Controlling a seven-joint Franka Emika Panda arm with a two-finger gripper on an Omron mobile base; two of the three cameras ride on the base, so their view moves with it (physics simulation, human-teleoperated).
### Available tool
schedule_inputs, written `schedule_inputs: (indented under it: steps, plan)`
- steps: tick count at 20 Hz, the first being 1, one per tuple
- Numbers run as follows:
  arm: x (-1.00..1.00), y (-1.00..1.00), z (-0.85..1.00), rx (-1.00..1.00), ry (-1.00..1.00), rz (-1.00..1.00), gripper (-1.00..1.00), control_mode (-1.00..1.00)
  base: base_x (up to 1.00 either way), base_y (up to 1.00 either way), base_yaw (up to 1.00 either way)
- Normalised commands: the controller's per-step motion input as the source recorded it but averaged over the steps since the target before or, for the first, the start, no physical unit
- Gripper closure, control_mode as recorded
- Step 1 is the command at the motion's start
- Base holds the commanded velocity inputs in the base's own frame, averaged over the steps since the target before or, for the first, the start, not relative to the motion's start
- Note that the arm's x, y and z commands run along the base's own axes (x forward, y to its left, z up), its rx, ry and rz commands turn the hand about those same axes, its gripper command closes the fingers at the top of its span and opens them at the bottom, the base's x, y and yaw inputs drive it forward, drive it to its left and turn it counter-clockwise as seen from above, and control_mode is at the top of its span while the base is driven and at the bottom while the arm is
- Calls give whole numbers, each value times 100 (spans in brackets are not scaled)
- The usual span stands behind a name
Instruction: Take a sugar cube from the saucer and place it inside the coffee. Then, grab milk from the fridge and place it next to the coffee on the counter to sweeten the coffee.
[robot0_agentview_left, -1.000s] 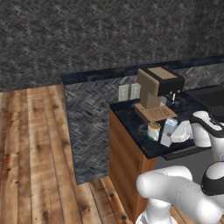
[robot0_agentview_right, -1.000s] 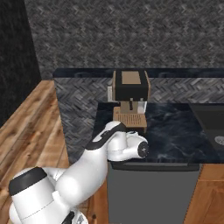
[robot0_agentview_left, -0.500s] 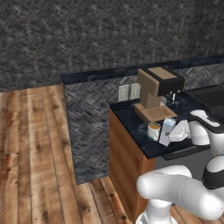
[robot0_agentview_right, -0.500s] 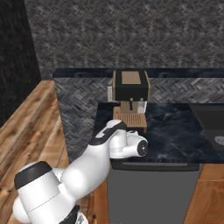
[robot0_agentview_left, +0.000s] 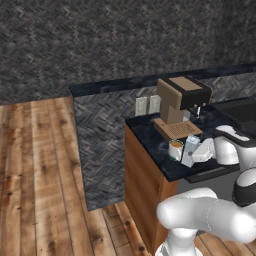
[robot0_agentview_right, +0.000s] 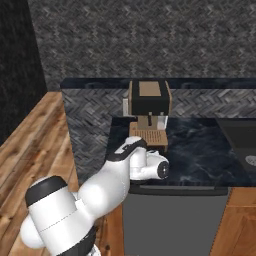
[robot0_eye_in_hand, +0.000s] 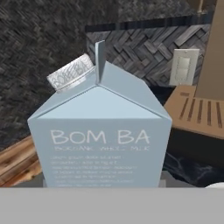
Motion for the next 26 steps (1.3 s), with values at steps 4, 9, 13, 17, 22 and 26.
schedule_inputs:
  steps: [4,9,13,17,22,26]
  plan:
    - [15,-10,-16,0,0,0,100,-100,0,0,0]
    - [16,-6,-17,0,0,0,100,-100,0,0,0]
    - [14,-3,-17,0,0,0,100,-100,0,0,0]
    - [14,-3,-18,0,0,0,100,-100,0,0,0]
    - [4,0,-16,0,0,0,-100,-100,0,0,0]
    - [-3,0,-9,-2,-3,0,-100,-100,0,0,0]
